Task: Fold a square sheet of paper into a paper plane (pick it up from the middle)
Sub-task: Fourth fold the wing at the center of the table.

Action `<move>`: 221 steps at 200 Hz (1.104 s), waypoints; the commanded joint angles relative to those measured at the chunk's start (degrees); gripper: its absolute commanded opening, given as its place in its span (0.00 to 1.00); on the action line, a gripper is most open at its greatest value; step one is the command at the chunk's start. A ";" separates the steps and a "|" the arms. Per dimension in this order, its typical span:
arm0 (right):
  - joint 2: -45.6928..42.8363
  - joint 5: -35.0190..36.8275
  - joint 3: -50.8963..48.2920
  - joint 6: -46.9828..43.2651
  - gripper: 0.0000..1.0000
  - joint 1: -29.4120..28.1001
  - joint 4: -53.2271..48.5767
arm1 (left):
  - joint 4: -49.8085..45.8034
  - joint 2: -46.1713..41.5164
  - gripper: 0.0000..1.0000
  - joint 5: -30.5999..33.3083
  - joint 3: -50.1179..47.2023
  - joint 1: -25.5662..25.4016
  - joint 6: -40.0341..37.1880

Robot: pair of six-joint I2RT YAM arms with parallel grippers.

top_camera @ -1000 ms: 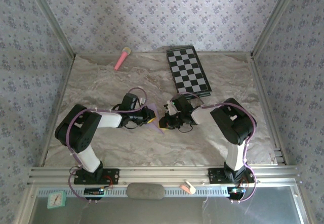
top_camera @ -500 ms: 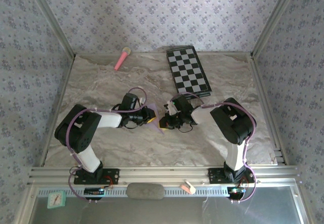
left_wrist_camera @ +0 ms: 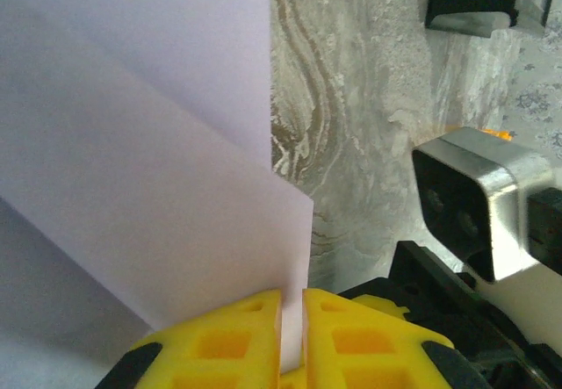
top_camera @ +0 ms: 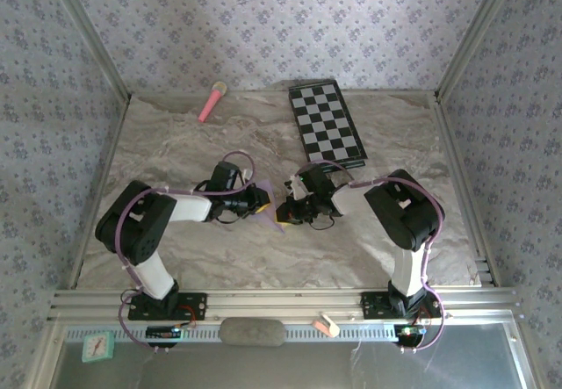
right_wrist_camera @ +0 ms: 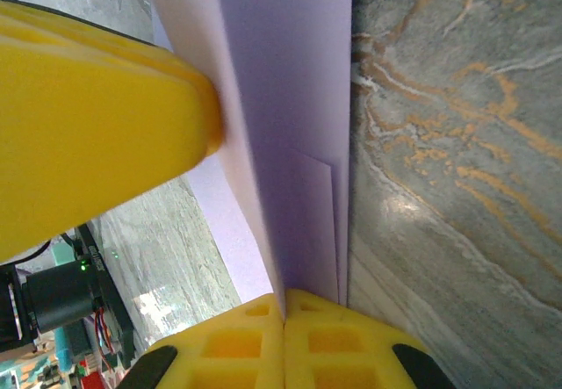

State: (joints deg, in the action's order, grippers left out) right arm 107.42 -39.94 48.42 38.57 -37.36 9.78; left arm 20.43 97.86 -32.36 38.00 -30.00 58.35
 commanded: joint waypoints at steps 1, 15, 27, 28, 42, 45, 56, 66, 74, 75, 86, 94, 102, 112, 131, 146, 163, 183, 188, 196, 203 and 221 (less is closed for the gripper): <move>4.12 6.11 -1.39 0.05 0.07 0.19 -6.13 | 0.89 1.60 0.15 -1.13 1.18 0.03 -0.43; 4.12 6.06 -1.33 0.02 0.07 0.21 -6.25 | 1.10 2.05 0.15 -1.21 1.37 0.03 -0.43; 4.17 5.93 -1.34 -0.02 0.08 0.19 -6.35 | 1.24 2.31 0.15 -1.22 1.46 0.03 -0.51; 4.14 5.97 -1.33 -0.09 0.08 0.19 -6.35 | 1.22 2.32 0.15 -1.22 1.46 0.03 -0.51; 4.12 5.99 -1.40 -0.05 0.08 0.19 -6.39 | 1.29 2.59 0.15 -1.18 1.42 0.04 -0.57; 4.14 5.94 -1.40 -0.07 0.08 0.23 -6.38 | 1.31 2.67 0.15 -1.18 1.38 0.06 -0.60; 4.15 5.93 -1.39 -0.07 0.08 0.26 -6.46 | 1.35 2.94 0.15 -1.20 1.46 0.05 -0.65; 4.12 5.87 -1.36 -0.06 0.09 0.25 -6.53 | 1.37 3.26 0.15 -1.13 1.45 0.06 -0.69; 4.05 5.85 -1.33 0.03 0.09 0.27 -6.62 | 1.48 3.45 0.15 -1.14 1.42 0.05 -0.73; 4.00 5.85 -1.32 0.02 0.09 0.27 -6.57 | 1.51 3.46 0.15 -1.13 1.36 0.04 -0.76; 3.96 5.85 -1.32 -0.09 0.09 0.19 -6.65 | 1.63 3.73 0.15 -1.08 1.30 0.03 -0.78; 3.94 5.91 -1.32 -0.07 0.09 0.19 -6.85 | 1.77 3.91 0.15 -1.13 1.32 0.09 -0.78; 3.96 5.94 -1.36 -0.07 0.09 0.20 -6.93 | 1.73 4.04 0.15 -1.11 1.29 0.04 -0.86; 3.99 5.97 -1.36 -0.07 0.09 0.21 -6.99 | 1.82 4.22 0.15 -1.04 1.28 0.03 -0.94; 3.72 6.09 -1.49 -0.16 0.10 0.24 -7.12 | 1.80 4.26 0.15 -1.00 1.04 0.11 -0.87; 3.18 6.27 -1.57 -0.31 0.11 0.27 -7.20 | 1.73 4.15 0.15 -1.03 1.02 0.04 -0.87; 2.47 6.44 -1.19 -0.85 0.12 0.28 -7.86 | 1.76 3.79 0.15 -1.11 0.96 0.05 -0.89; 2.35 6.72 -0.81 -1.63 0.09 0.37 -8.68 | 1.33 1.98 0.15 -1.05 0.89 0.27 -0.87; 2.49 6.72 -0.86 -1.92 0.09 0.36 -8.78 | 1.11 1.27 0.16 -0.87 0.82 0.28 -0.87; 2.78 6.76 -0.92 -2.09 0.08 0.51 -8.90 | 0.52 -0.28 0.17 -0.36 0.50 0.47 -1.02; 3.22 6.74 -1.08 -2.08 0.07 0.61 -8.83 | -0.17 -1.70 0.19 0.24 0.24 0.69 -1.23; 3.60 6.02 -1.79 -2.04 0.06 0.93 -7.68 | -2.20 -4.70 0.22 1.86 -0.66 1.13 -1.81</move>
State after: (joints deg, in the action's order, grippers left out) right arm 107.37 -39.66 49.01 38.11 -37.17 8.32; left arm 20.40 98.41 -32.32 38.20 -29.71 58.06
